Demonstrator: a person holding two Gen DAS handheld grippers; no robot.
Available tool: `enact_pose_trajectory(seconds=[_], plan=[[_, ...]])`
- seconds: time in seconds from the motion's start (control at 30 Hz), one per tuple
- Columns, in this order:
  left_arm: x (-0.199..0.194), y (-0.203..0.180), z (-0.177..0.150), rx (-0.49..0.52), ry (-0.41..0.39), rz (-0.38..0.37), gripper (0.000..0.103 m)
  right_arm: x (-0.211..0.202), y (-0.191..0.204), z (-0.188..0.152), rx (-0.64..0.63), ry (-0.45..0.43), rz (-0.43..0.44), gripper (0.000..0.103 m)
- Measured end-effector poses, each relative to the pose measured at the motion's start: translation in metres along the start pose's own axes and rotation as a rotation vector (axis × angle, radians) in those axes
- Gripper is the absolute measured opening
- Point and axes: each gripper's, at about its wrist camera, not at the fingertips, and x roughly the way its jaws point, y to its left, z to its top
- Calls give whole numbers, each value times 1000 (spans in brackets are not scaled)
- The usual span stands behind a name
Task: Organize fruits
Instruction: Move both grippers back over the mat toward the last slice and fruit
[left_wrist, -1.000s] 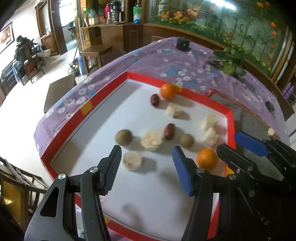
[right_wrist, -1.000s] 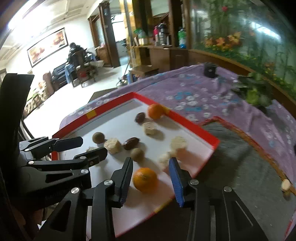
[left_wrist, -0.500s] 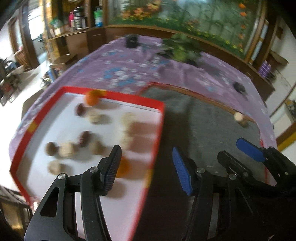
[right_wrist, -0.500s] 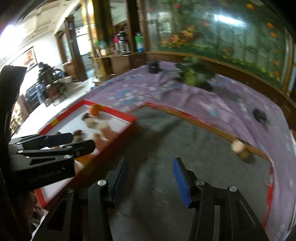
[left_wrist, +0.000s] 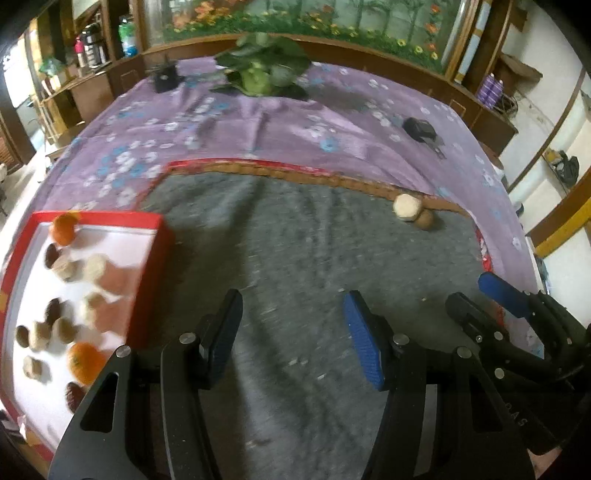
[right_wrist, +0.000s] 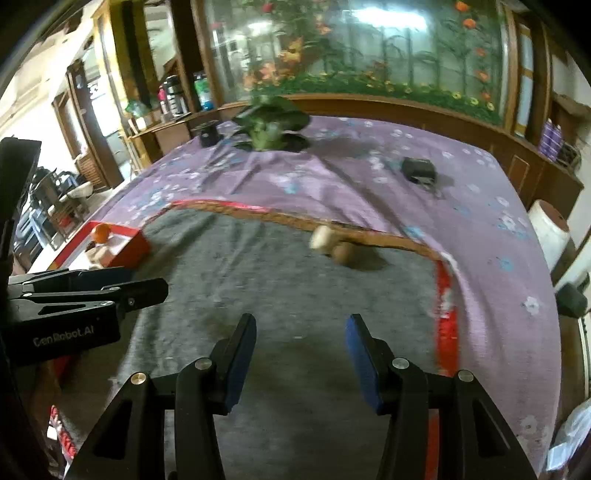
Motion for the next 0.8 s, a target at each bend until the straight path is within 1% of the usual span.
enact_pose_trajectory(seconds=[0.2,0.4,0.43,0.53,0.6,0.63,0.7,0.8], plan=[[15,-25,18,16,26,-33,57,7,-20,6,7,0,-2,49],[22,-34,25,31,34,-32,57,32,-27,26,-46,0,21,49],[22,-33,26,31,36,-32,57,39,-29,31,-62,6,39,49],[25,-33,29,28,39,-26,57,55,-29,40,-113,27,52,49],[27,-32,33,21,40,-24,57,66,-30,45,-143,47,52,44],[28,-31,35,16,40,-21,57,71,-31,46,-152,58,56,38],[30,-30,38,10,40,-18,57,78,-31,48,-170,70,62,36],[35,-32,42,7,44,-16,57,83,-33,49,-183,54,78,29]])
